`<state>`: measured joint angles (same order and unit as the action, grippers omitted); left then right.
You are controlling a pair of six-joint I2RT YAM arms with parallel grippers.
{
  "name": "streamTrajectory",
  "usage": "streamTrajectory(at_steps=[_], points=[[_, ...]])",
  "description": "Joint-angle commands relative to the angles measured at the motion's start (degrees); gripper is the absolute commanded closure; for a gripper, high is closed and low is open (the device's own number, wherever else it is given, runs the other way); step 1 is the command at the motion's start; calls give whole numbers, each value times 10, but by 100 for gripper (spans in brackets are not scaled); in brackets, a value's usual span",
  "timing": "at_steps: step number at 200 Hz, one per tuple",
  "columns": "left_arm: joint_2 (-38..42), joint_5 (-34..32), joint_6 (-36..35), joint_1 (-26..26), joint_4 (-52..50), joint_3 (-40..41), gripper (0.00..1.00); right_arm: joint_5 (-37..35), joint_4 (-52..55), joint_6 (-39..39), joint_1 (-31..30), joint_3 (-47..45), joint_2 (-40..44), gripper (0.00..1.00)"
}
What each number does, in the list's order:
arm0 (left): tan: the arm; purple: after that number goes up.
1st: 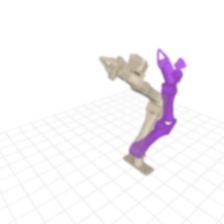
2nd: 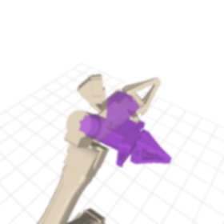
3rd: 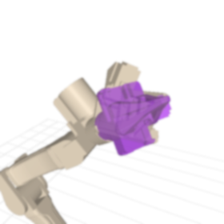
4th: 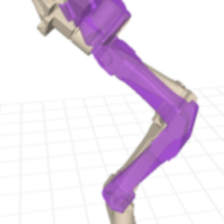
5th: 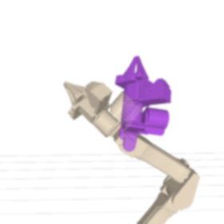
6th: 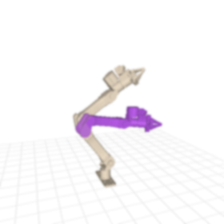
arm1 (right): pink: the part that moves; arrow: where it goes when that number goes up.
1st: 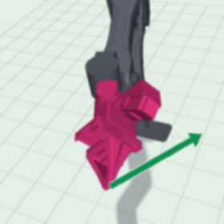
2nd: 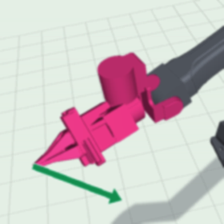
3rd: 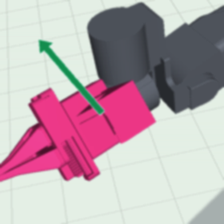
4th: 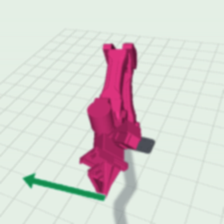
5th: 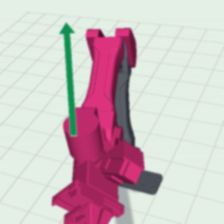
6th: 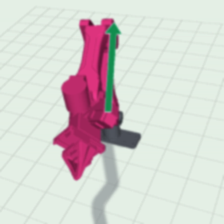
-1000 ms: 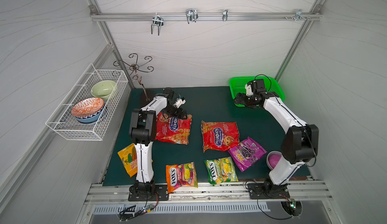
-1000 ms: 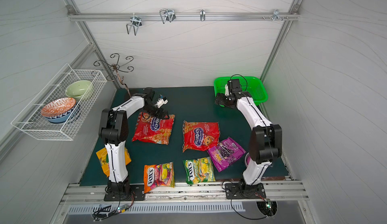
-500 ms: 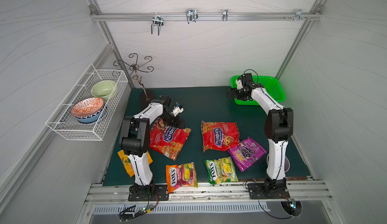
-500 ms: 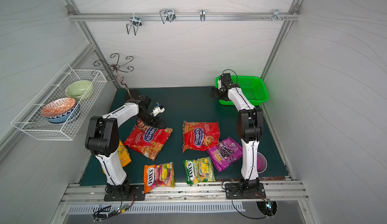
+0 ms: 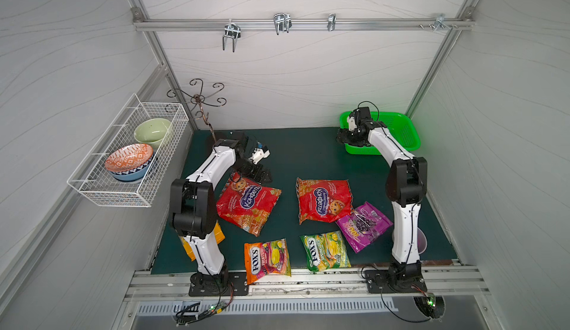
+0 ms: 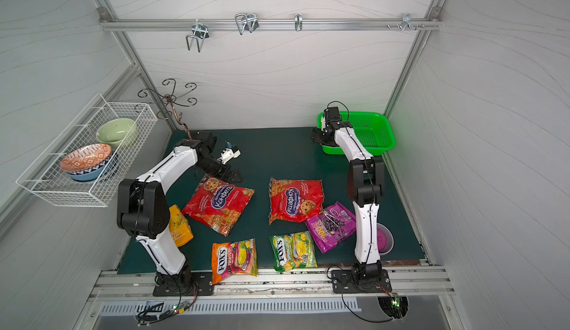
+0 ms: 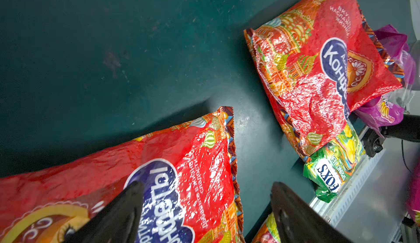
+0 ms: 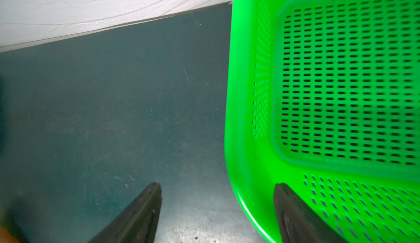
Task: Put the candies in the basket
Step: Pick up the candy at the center of the board.
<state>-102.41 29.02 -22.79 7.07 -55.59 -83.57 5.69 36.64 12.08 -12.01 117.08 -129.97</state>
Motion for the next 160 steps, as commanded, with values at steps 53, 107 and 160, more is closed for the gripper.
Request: streamTrajectory(at_steps=[53,107,160], points=[[53,-1,-10,-36,-13,34,8,140,-10,22,-64,5,-36,25],[74,3,14,-58,14,67,8,244,-102,129,-157,-53,-14,26],[91,1,49,-74,37,85,8,281,-101,168,-269,94,-83,25]])
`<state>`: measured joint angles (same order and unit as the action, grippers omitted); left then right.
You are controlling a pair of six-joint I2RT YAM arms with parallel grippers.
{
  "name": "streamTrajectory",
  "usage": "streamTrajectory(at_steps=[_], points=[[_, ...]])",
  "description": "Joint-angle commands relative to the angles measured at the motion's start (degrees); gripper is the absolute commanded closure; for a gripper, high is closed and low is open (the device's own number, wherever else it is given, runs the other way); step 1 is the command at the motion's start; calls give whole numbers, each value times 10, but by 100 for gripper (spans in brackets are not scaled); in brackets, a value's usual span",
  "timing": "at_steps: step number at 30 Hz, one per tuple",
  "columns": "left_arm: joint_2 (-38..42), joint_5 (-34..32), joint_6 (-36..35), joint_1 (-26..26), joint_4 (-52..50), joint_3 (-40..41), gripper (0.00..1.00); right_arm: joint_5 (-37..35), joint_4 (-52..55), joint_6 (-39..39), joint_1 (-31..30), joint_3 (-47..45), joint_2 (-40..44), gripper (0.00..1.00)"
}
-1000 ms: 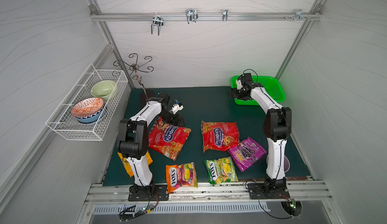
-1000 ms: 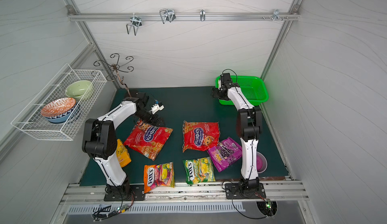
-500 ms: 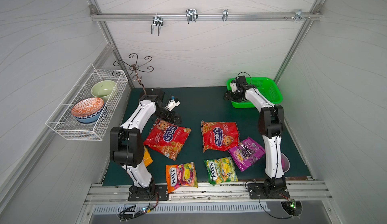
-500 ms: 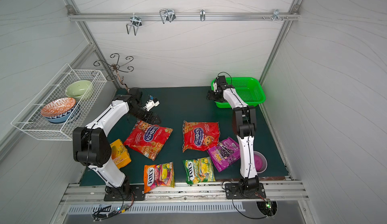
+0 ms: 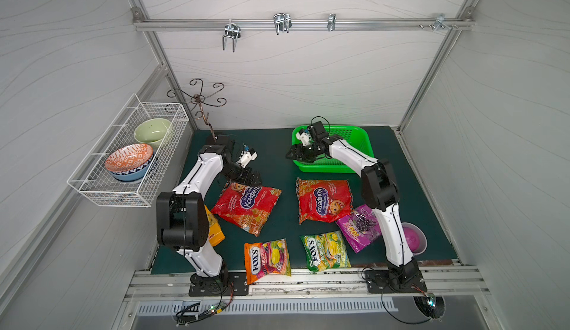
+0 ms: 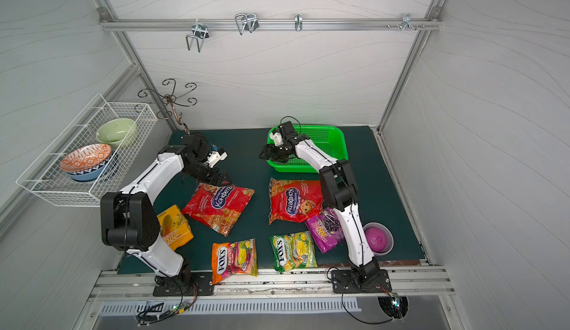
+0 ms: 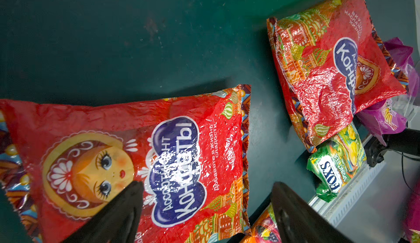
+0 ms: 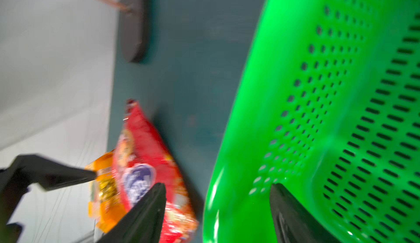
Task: Put the candies in the basket
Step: Pick up the candy at the center of the board.
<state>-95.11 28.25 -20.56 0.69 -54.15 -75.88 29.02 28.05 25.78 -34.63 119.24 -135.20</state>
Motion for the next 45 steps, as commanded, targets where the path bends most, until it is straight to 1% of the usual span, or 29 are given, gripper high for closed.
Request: streamTrajectory(at_steps=[1,4,7,10,12,15,16,20,23,26,29,30,31,32,33,35,37,38,40,42,44,45], points=[[18,9,27,-11,23,9,8,48,-16,32,-44,74,-33,25],[23,10,34,-23,27,13,8,72,-41,60,-54,97,-52,24],[30,9,35,-31,30,18,8,92,-51,83,-52,104,-52,24],[32,10,33,-33,31,21,8,95,-27,68,-46,98,-24,24],[31,13,34,-33,29,21,8,95,-10,49,-40,73,11,24],[33,28,35,-32,23,14,8,91,-11,29,-33,-12,86,24],[37,33,34,-33,22,15,8,79,-11,20,-32,-58,121,24],[44,60,28,-32,19,23,9,8,2,-3,-22,-209,244,24],[62,87,50,-27,55,59,11,-39,2,-2,-6,-322,344,22],[101,115,62,1,105,115,12,-75,-5,-11,6,-441,448,20],[131,112,79,47,154,163,12,-124,11,-40,8,-536,551,18],[133,114,90,62,165,170,12,-148,23,-36,10,-563,585,17],[126,113,106,73,173,172,14,-164,37,-21,19,-584,613,16],[119,101,128,85,185,172,16,-163,45,-5,32,-610,635,16],[109,84,154,97,196,168,16,-145,54,10,54,-631,658,16],[90,52,196,121,216,161,18,-94,71,31,106,-664,684,16],[70,28,224,148,234,152,19,-51,84,29,148,-688,694,16],[59,19,238,162,247,148,19,-13,74,29,180,-706,700,17],[36,22,250,182,257,136,19,35,42,46,239,-746,713,17],[13,41,244,196,248,120,19,65,11,54,289,-772,712,19],[2,44,248,207,253,114,19,91,-11,53,321,-781,690,24],[-4,41,250,212,255,111,19,102,-21,50,334,-783,676,28]])
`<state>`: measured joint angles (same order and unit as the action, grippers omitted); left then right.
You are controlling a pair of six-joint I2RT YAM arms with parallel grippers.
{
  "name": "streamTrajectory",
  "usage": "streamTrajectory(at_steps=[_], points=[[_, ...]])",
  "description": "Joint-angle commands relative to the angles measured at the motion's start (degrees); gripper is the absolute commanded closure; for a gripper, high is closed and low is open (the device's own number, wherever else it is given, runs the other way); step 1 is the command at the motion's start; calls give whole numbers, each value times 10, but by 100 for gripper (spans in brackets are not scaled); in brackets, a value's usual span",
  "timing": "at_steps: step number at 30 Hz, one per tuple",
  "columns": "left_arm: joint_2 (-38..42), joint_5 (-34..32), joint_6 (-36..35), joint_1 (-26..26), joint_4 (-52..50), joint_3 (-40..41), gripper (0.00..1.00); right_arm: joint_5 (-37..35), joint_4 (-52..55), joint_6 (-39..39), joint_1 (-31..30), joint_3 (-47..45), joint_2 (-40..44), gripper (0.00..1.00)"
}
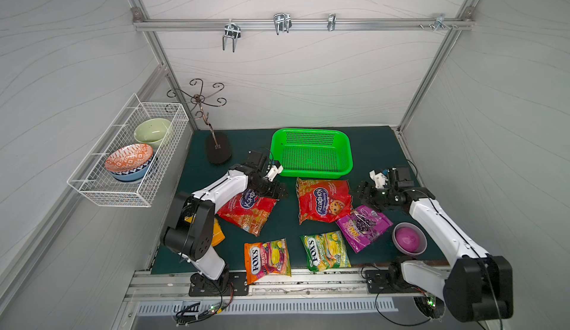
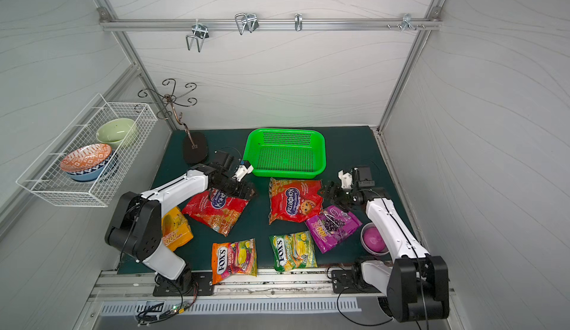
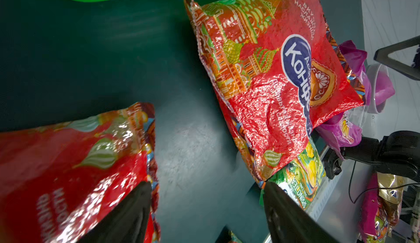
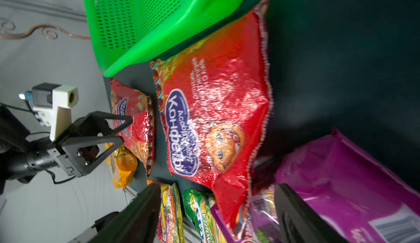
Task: Put the candies in the basket
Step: Pick up the candy at the center of the board.
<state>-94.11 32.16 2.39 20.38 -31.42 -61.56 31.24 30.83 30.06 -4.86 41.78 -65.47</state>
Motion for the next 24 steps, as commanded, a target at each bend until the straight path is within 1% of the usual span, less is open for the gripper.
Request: streamTrajectory(at_steps=[1,3,7,8,9,13,16,21,24], points=[[-16,0,22,18,29,-33,19,85,-55,3,45,-7,-33,32],[-17,11,24,20,38,-29,20,90,-72,-8,62,-5,-51,36],[2,28,15,20,54,-11,20,70,-86,-31,88,-4,-80,54],[9,28,13,21,57,-9,19,64,-87,-37,93,-2,-91,57],[12,27,11,21,59,-7,19,60,-91,-43,95,1,-103,59],[9,25,12,21,60,-9,18,53,-106,-62,93,11,-140,60],[8,30,10,21,60,-9,18,25,-98,-91,70,22,-153,60],[12,40,-1,21,58,-9,18,50,-126,-99,53,31,-211,61],[19,42,-9,21,56,-6,17,75,-158,-90,47,34,-237,62]])
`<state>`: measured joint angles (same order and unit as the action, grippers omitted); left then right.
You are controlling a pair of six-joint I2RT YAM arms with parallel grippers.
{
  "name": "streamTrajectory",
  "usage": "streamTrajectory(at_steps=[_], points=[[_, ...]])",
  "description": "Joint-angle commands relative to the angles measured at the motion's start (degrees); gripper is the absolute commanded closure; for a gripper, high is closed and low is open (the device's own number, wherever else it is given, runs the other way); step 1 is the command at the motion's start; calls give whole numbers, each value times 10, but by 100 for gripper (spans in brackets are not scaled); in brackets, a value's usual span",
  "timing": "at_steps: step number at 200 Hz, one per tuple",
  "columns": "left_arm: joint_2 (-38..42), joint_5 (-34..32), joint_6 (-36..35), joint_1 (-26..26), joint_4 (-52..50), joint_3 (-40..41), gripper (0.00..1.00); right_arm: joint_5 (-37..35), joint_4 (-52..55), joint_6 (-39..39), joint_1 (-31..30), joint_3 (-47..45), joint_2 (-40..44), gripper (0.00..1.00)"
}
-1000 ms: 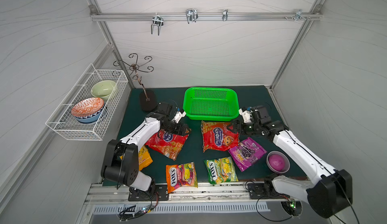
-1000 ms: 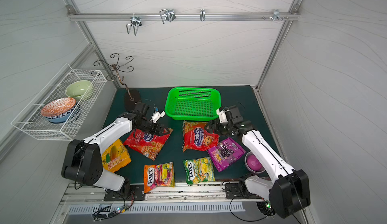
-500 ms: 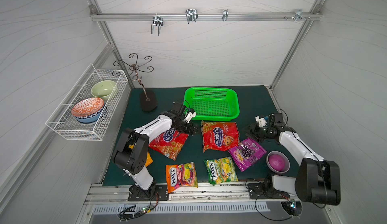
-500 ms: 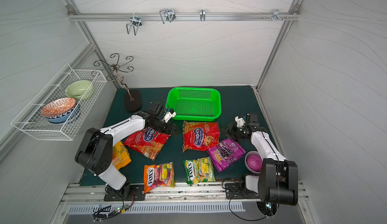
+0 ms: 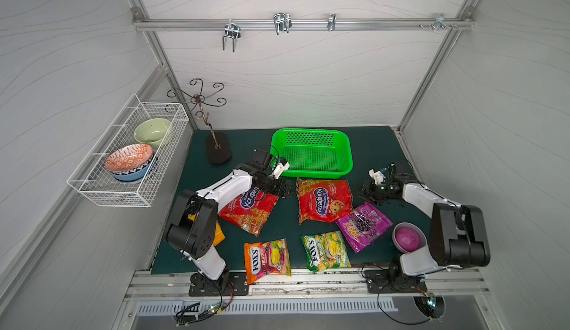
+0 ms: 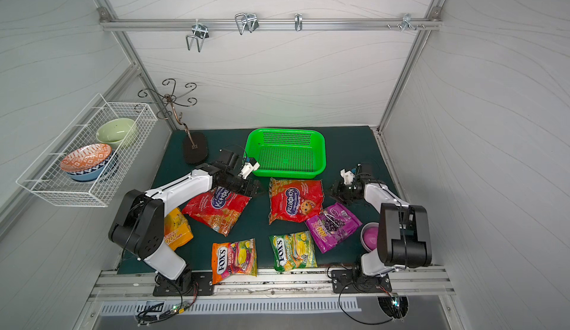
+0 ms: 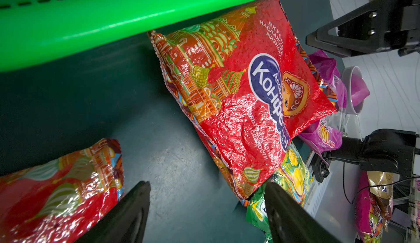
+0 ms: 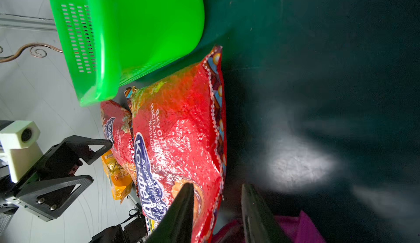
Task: Put the candies in the basket
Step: Pick up the candy at the center of the board.
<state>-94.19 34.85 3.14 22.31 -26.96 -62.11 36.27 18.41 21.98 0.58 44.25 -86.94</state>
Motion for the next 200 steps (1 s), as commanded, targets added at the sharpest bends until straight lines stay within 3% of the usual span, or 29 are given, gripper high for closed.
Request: streamTrajectory(at_steps=[1,68,104,119,165,200], points=[[21,14,-19,2,11,1,17,27,-38,-8,-9,11,-29,62],[31,6,-32,2,6,4,17,66,-61,-8,-45,37,-104,62],[34,2,-37,2,4,5,17,77,-80,-4,-54,36,-101,92],[37,-1,-39,2,4,5,17,75,-88,-6,-54,29,-79,100],[43,-11,-54,2,-7,2,17,-8,-58,-32,-112,13,41,100],[51,-5,-111,2,-53,-16,16,-54,-4,37,-178,5,159,100]])
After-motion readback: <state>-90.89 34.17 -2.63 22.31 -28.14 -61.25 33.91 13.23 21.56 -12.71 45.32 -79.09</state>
